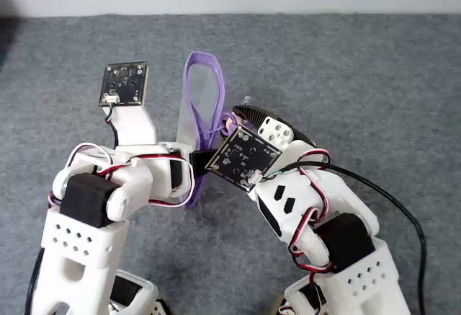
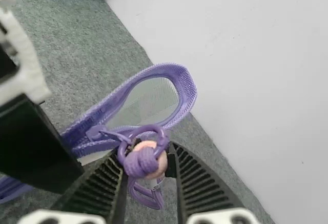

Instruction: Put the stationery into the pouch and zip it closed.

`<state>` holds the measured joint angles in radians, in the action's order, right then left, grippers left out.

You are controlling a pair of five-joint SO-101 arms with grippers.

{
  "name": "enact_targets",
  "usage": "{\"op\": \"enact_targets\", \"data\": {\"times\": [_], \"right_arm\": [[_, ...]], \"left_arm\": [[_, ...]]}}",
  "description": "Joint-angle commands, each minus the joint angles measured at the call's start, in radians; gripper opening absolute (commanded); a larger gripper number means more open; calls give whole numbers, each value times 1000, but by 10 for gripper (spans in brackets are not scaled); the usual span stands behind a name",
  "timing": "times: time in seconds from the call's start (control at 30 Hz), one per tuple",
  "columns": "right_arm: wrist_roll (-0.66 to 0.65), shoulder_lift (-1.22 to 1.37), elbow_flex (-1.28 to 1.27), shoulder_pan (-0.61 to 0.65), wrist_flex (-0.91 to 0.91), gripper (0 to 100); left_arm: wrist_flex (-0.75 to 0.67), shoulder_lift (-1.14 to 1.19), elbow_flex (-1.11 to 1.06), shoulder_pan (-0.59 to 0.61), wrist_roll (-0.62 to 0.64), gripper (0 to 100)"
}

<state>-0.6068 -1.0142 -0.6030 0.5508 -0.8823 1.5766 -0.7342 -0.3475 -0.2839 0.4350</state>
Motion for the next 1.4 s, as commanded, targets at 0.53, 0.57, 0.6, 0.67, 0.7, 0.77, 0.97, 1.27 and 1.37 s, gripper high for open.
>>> {"op": "enact_targets", "data": {"times": [0.53, 0.57, 0.6, 0.67, 0.7, 0.77, 0.97, 1.27, 1.37], "right_arm": [[-11, -25, 63, -1, 21, 8], [-11, -25, 63, -1, 22, 8], [-11, -25, 63, -1, 22, 8], [-11, -25, 63, -1, 22, 8], [-11, -25, 63, -2, 22, 8], [-8, -25, 74, -12, 22, 8], [-3, -22, 95, -73, 22, 8], [31, 1, 86, -160, 136, 8], [34, 51, 75, -197, 171, 8]], "left_arm": [[-183, -11, -24, 12, 57, 160], [-195, -12, -41, 12, 40, 145], [-207, -15, -62, 12, 25, 133], [-222, -20, -94, 14, 11, 122], [-222, -20, -102, 14, 11, 118], [-218, -20, -104, 14, 12, 109], [-222, -20, -97, 9, 11, 14], [-196, -160, -81, 6, 2, 13], [-150, -196, -87, 6, -43, 13]]}}
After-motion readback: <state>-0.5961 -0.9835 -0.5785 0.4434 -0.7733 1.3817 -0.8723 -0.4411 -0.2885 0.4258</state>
